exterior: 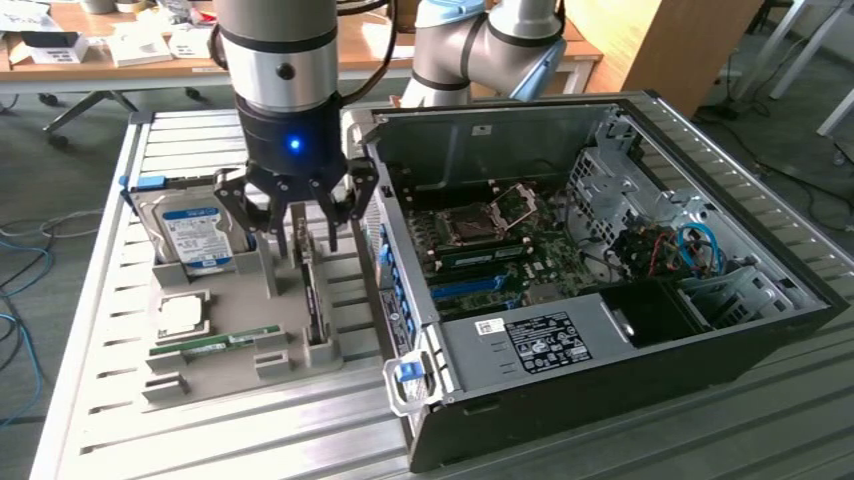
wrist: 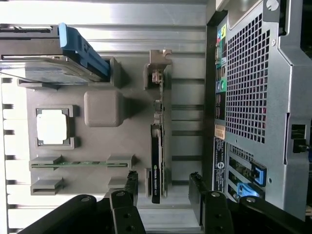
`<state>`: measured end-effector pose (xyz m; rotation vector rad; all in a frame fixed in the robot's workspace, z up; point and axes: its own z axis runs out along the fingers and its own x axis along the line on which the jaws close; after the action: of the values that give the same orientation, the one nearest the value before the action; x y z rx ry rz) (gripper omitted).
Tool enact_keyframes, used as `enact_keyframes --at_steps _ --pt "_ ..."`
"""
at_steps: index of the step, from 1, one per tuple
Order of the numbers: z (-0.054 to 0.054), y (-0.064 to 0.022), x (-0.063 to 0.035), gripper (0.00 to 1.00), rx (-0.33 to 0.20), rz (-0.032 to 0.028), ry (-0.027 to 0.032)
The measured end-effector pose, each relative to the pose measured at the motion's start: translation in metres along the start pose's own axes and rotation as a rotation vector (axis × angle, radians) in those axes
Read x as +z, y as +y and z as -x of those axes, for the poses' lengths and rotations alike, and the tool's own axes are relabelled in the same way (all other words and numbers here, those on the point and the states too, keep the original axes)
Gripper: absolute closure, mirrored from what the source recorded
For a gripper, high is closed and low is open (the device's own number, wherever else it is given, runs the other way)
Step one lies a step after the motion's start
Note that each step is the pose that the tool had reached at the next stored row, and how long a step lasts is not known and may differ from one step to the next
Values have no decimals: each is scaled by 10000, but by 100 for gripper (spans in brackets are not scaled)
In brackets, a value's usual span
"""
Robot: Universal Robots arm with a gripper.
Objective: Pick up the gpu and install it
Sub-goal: 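Pick up the gpu and move the gpu toward the slot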
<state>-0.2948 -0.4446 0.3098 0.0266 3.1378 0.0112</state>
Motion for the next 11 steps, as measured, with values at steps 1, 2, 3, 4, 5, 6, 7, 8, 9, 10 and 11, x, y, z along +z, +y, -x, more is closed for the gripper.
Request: enact_keyframes --at_steps 1,2,3,4,5,6,7,8,9,10,11 --pt "0 0 18 45 0 0 0" --pt "0 -1 36 45 0 0 0" --pt "0 -1 54 45 0 1 -1" --pt "0 -1 72 45 0 0 0" --pt "0 -2 91 45 0 0 0" --pt "0 -2 109 45 0 0 0" --pt "-1 -2 127 45 0 -1 0" --pt "-1 -2 144 45 -1 -1 1" --pt "-1 -2 163 45 -1 0 0" --pt "-1 -2 181 45 0 0 0" --pt "-1 -2 201 45 -1 0 -1"
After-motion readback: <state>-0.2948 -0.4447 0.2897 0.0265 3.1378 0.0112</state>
